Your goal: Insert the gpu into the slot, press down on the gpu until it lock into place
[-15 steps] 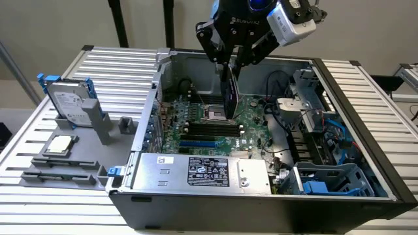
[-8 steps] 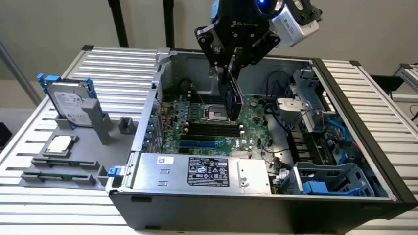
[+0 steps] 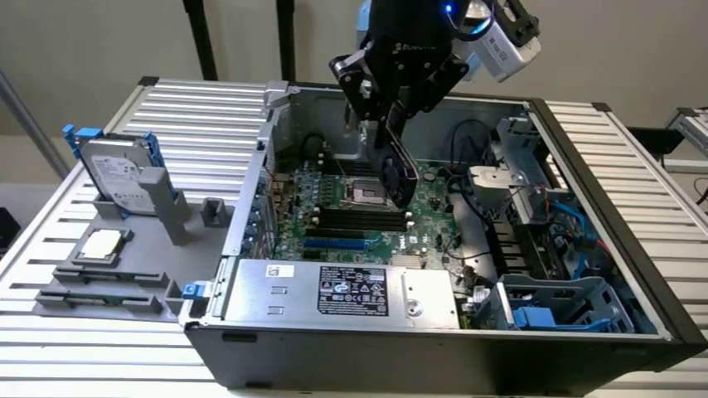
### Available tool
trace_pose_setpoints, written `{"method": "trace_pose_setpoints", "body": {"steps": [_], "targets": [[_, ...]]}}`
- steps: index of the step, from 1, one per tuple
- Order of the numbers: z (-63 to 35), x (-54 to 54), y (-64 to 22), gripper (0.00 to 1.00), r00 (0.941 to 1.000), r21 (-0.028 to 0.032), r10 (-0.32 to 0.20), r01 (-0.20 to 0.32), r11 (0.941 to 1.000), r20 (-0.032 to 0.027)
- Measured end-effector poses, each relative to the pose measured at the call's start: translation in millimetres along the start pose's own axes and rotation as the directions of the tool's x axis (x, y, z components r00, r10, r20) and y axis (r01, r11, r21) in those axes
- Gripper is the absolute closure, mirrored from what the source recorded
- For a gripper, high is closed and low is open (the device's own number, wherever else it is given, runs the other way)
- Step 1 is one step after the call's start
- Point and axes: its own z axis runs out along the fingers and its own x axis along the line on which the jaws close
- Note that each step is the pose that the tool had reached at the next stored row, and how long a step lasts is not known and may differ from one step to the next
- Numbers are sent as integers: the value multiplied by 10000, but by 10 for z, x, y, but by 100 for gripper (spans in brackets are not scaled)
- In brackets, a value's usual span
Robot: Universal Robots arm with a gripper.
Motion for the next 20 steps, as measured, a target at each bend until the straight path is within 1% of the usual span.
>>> {"method": "trace_pose_setpoints", "body": {"steps": [3, 5, 7, 10, 12, 15, 17, 19, 20], "targets": [[26, -1, -2, 74, 9985, 19, -542, 542, 9985, -39], [43, -2, -3, 74, 9959, 32, -905, 905, 9959, -69], [61, -2, -5, 74, 9919, 44, -1267, 1268, 9919, -98], [88, -4, -7, 74, 9836, 57, -1798, 1798, 9837, -141], [106, -4, -8, 74, 9764, 66, -2154, 2155, 9765, -172], [133, -5, -10, 74, 9630, 77, -2685, 2687, 9632, -219], [151, -6, -12, 74, 9527, 82, -3028, 3031, 9529, -249], [168, -6, -13, 74, 9412, 87, -3367, 3371, 9414, -279], [178, -7, -14, 74, 9344, 89, -3549, 3553, 9347, -296]]}}
